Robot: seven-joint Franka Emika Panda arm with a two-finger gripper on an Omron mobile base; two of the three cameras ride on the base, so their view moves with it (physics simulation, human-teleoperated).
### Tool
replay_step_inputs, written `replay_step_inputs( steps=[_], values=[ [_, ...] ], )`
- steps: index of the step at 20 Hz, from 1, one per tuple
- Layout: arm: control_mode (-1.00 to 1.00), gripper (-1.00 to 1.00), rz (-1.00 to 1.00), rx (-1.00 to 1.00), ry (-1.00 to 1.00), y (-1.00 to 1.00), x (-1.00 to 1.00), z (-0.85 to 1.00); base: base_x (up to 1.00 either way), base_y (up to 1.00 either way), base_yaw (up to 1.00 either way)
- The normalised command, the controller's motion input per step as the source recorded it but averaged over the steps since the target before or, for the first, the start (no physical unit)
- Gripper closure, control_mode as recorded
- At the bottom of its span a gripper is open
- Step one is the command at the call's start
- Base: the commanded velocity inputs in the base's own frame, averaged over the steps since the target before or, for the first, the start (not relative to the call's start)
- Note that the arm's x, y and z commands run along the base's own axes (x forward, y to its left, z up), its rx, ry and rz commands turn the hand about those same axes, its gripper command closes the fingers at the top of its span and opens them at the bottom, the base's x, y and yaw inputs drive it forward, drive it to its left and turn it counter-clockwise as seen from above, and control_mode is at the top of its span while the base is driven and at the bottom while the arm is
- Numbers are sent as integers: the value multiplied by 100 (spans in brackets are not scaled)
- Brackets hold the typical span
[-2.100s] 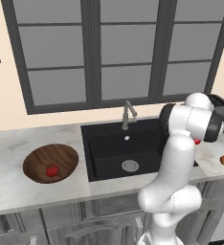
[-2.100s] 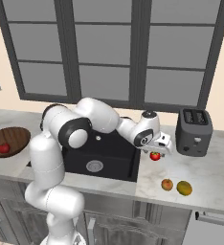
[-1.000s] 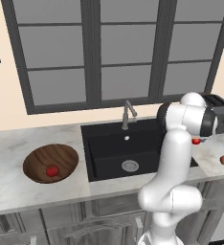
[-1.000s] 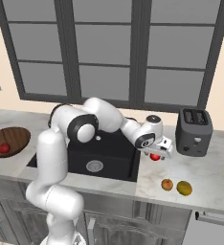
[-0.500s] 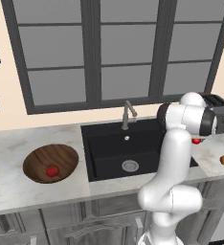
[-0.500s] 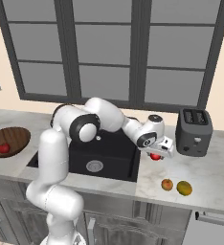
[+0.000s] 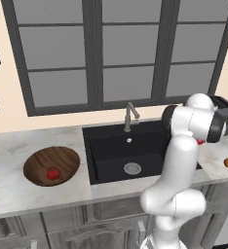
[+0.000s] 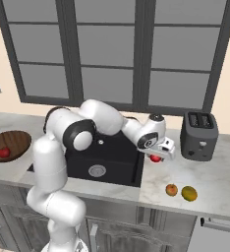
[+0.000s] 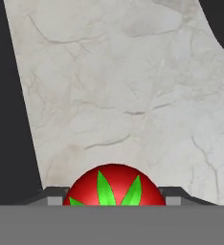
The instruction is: There is a mixed pile of frozen fruits and vegetables on the counter. Locate all the frozen vegetables and place the items in a bowl on the counter. Take all the frozen fruits and defrost them in a running sink.
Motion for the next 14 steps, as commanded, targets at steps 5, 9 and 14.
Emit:
replay_step_inputs(
  steps=[5, 9, 14],
  values=[
    [-100, 100, 0, 0, -1, 43, -23, 29, 0, 0, 0],
    [-100, 100, 0, -1, -1, 49, -29, 21, 0, 0, 0],
    [-100, 100, 0, 0, -1, 47, -24, 17, 0, 0, 0]
  ],
)
